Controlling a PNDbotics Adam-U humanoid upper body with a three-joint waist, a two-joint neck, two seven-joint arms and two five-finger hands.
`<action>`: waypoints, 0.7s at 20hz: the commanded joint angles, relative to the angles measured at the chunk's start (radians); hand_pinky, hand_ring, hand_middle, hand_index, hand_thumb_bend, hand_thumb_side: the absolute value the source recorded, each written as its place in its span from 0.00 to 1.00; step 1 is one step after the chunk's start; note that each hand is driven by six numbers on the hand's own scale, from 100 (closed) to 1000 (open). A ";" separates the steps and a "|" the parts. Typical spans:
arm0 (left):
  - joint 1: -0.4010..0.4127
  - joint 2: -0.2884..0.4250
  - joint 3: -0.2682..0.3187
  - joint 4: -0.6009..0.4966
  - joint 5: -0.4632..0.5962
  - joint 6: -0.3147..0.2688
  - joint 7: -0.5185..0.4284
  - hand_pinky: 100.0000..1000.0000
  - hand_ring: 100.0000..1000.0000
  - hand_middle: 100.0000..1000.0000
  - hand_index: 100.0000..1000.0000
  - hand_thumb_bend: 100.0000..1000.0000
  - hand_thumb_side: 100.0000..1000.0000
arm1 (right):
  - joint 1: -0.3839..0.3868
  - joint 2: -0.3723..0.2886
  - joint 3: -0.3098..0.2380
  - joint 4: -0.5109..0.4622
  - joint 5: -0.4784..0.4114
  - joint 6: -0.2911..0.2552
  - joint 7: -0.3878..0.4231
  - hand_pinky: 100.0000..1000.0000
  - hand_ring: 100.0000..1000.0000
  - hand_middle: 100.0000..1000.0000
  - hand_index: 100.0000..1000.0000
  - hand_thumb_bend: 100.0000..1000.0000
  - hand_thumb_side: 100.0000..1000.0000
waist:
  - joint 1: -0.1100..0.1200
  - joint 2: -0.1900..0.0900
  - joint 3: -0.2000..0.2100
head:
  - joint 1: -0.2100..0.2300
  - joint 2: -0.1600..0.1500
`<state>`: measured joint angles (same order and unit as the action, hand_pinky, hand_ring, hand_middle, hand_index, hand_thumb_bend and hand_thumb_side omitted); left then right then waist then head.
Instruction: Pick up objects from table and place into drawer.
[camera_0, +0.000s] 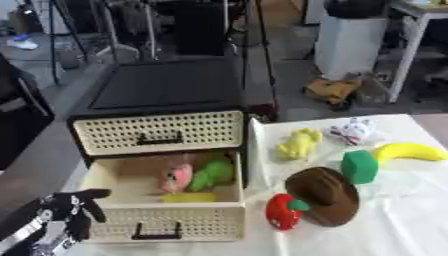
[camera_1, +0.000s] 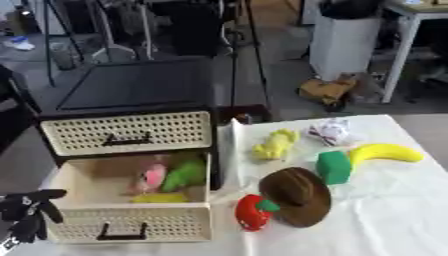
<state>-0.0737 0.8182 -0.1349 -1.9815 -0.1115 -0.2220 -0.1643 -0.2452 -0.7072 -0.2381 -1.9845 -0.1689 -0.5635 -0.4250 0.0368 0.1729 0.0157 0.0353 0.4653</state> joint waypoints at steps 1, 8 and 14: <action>-0.019 0.028 0.057 -0.018 0.035 -0.056 0.034 0.29 0.43 0.58 0.94 0.00 1.00 | -0.002 -0.029 -0.014 -0.016 0.007 -0.001 -0.007 0.67 0.75 0.60 0.76 0.21 1.00 | -0.003 -0.015 0.004 | -0.006 0.007; -0.054 0.026 0.151 -0.018 0.142 -0.122 0.149 0.26 0.39 0.55 0.94 0.00 1.00 | 0.004 -0.032 -0.016 -0.016 0.012 -0.005 -0.013 0.67 0.75 0.60 0.76 0.22 1.00 | -0.006 -0.016 0.008 | -0.012 0.012; -0.048 0.027 0.208 -0.018 0.202 -0.136 0.188 0.20 0.34 0.46 0.93 0.00 0.94 | 0.007 -0.032 -0.016 -0.016 0.018 -0.006 -0.014 0.67 0.75 0.60 0.76 0.23 1.00 | -0.004 -0.012 0.010 | -0.015 0.006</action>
<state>-0.1159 0.8182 0.0456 -1.9824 0.0766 -0.3555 0.0131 -0.2327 -0.7074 -0.2409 -1.9845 -0.1594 -0.5686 -0.4350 0.0341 0.1711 0.0250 0.0234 0.4730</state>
